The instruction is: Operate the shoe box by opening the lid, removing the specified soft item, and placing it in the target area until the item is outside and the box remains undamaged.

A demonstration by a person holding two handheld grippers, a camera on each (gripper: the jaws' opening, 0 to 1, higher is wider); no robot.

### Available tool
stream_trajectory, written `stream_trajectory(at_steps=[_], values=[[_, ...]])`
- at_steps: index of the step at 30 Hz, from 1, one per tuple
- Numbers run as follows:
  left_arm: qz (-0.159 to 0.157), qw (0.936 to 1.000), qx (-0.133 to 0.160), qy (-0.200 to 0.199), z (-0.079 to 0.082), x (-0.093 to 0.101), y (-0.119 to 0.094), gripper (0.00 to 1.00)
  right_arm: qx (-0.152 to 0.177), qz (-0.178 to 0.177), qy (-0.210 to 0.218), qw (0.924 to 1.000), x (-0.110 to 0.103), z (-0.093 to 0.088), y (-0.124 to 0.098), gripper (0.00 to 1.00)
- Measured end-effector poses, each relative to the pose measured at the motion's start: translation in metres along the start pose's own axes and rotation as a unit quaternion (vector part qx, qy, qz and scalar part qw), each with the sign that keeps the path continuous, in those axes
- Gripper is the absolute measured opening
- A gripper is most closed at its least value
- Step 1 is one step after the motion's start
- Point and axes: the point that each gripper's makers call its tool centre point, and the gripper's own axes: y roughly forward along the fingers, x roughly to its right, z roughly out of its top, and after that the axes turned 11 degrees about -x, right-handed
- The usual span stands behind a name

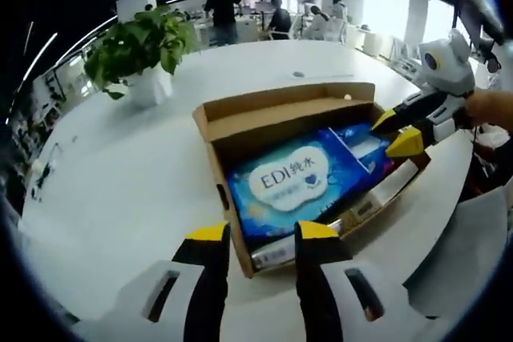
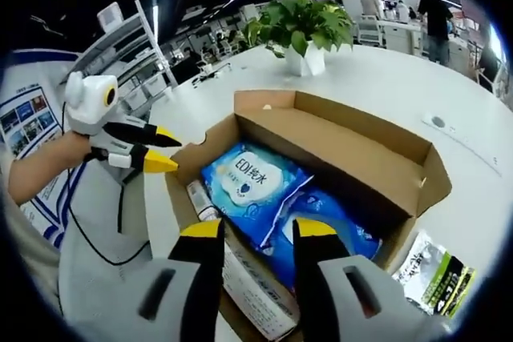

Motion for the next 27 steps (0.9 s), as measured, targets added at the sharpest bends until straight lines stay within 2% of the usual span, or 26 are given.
stream_trajectory(at_steps=[6, 21, 27], values=[[0.003, 0.9998, -0.003, -0.021, -0.003, -0.008, 0.005, 0.26, 0.003, -0.018, -0.002, 0.9998, 0.009, 0.006, 0.010, 0.28], [-0.012, 0.9974, -0.020, -0.068, -0.016, -0.016, 0.017, 0.07, -0.007, -0.025, 0.008, 0.9996, 0.015, 0.013, 0.037, 0.22], [-0.020, 0.9957, -0.015, -0.089, -0.017, -0.017, 0.018, 0.06, -0.022, -0.032, 0.027, 0.9989, 0.019, 0.009, 0.047, 0.13]])
